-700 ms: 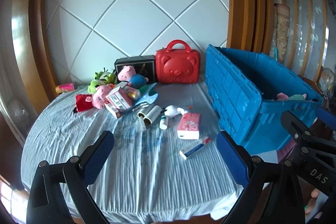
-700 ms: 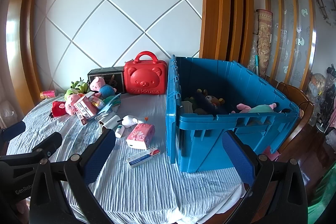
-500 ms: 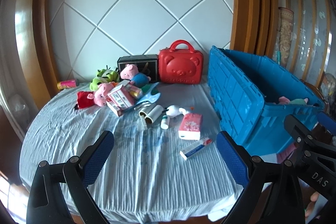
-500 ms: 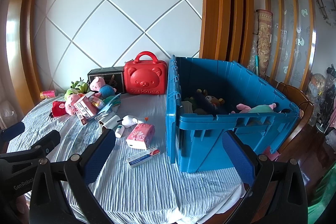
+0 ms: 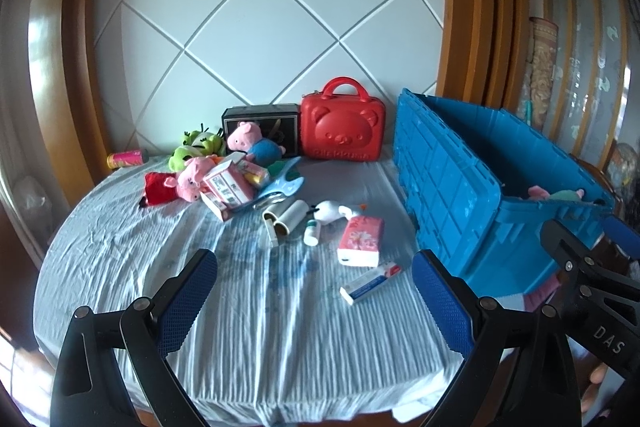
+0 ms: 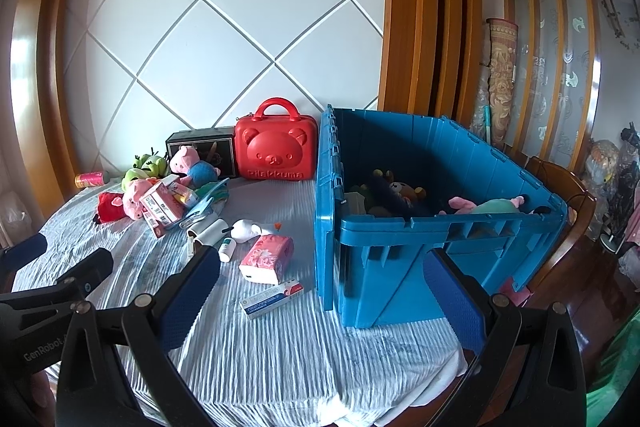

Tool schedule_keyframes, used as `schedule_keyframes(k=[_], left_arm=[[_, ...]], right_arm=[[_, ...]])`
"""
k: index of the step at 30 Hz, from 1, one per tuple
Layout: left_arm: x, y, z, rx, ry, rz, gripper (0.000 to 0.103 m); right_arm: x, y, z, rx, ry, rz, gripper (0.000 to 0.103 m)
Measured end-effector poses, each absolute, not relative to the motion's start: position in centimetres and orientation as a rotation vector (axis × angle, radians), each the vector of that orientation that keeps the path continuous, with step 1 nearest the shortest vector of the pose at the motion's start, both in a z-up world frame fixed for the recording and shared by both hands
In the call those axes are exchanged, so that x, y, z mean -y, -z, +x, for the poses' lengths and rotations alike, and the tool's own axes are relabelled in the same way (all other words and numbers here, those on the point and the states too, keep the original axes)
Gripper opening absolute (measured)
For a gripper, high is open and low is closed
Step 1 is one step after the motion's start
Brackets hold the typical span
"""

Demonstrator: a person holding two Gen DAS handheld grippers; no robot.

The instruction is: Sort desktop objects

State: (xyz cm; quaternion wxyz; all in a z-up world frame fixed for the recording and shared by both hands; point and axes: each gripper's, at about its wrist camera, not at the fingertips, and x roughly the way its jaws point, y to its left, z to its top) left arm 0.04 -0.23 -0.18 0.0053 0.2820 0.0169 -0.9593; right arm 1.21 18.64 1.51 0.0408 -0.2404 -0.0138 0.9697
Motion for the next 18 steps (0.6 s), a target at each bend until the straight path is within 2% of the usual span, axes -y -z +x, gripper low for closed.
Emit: schedule_keyframes(k=[18], left_arm=[[0.88,0.56,0.22,-0.039,3.009,0.904,0.099]], right_arm=[[-17.85,-1.37,1.97,0.049,-2.952,-0.734,0.103]])
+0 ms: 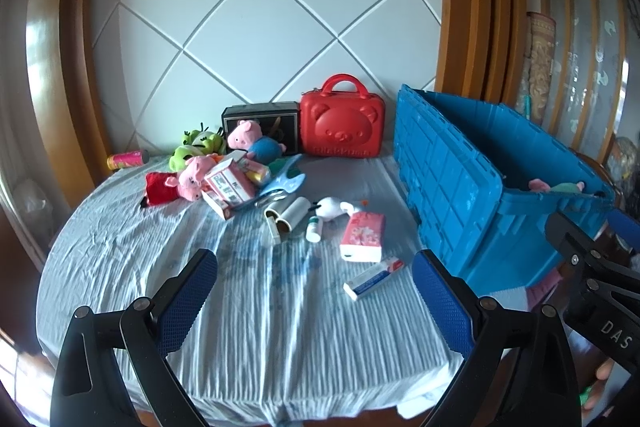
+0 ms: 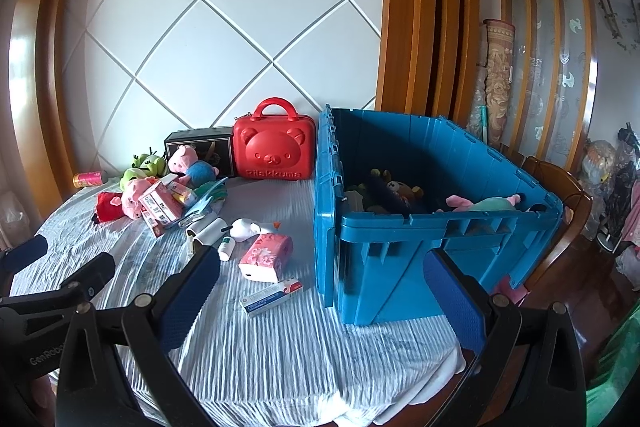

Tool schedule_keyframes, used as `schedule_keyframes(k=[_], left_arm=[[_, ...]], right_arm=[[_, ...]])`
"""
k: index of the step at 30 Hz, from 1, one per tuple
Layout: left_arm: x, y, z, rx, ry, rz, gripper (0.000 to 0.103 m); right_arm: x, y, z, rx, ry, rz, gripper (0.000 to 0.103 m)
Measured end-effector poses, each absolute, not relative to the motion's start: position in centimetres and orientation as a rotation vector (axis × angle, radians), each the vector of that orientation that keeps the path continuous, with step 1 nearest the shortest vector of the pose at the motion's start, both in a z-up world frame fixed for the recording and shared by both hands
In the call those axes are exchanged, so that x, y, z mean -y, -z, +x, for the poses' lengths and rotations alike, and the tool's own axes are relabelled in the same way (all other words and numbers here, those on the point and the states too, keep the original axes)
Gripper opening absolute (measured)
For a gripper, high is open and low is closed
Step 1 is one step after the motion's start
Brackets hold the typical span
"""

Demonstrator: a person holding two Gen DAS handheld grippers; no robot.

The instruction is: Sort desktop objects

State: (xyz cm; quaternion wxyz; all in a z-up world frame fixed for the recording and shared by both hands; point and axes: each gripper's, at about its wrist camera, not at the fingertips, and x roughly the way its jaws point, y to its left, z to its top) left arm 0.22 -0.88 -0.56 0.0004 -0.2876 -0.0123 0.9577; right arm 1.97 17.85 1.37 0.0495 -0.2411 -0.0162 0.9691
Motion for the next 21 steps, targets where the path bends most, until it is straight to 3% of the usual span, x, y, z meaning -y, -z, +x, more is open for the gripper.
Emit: schedule_keyframes(k=[21], left_arm=[[3.7,2.2,-0.6,0.005,-2.948,-0.918,0.099]], right_arm=[[-14.5,-0.5,2.2,0.058,-2.887,-0.763,0.103]])
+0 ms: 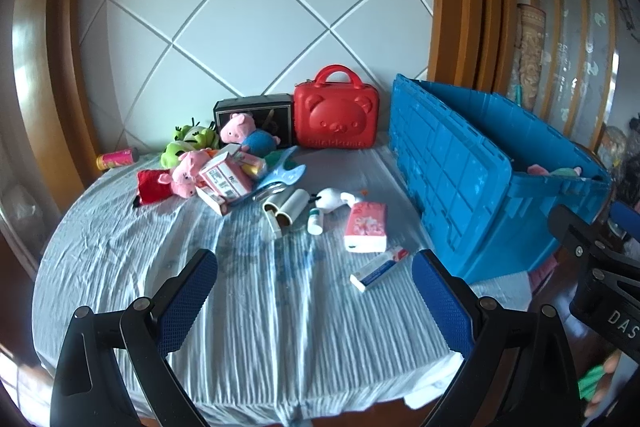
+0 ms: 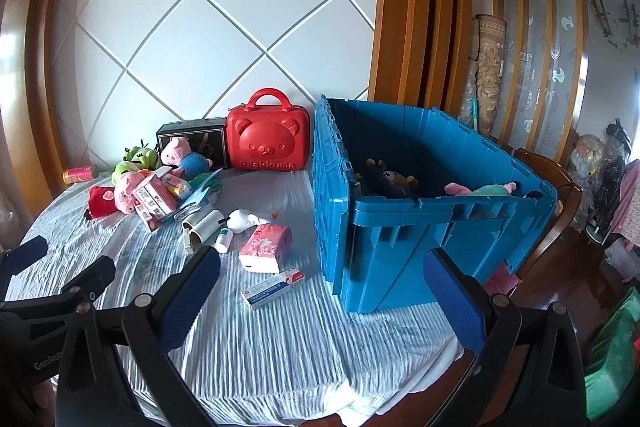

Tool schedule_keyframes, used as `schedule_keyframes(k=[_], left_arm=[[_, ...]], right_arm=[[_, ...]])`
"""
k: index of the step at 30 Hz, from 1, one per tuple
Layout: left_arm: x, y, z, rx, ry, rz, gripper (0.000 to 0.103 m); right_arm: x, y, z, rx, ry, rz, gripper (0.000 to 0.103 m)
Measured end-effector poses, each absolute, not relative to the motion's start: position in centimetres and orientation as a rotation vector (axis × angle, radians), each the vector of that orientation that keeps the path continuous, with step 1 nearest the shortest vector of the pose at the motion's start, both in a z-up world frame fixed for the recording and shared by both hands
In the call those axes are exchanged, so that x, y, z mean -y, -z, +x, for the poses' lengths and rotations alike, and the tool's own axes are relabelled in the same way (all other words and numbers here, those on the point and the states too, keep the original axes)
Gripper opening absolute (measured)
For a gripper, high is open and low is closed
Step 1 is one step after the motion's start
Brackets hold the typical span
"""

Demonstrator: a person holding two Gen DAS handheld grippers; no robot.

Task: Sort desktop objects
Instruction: 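Move both tools forward into the pile of plush toys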

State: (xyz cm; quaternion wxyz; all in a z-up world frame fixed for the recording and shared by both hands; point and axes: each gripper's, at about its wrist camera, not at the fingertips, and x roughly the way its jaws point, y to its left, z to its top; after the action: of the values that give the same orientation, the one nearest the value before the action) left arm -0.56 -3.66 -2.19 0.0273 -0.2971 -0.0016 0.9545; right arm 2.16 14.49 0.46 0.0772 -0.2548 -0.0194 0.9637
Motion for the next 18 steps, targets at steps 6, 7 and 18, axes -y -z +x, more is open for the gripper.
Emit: schedule_keyframes(k=[6,7,18], left_arm=[[5.4,3.0,-1.3,-0.004,-2.935,-0.941,0.099],[5.8,3.4,-1.5,0.000,-2.932,-0.950,0.099],[12.0,13.7,-8.7,0.074,-2.878,-1.369,0.099]], right_arm=[[-12.5,0.2,1.4,0.054,-2.881,-0.788,0.103],[-12.1,0.6,1.3,0.054,-2.879,-0.796,0.103],[-5.7,8.9,-7.0,0.162,-2.909,-1.141,0.103]])
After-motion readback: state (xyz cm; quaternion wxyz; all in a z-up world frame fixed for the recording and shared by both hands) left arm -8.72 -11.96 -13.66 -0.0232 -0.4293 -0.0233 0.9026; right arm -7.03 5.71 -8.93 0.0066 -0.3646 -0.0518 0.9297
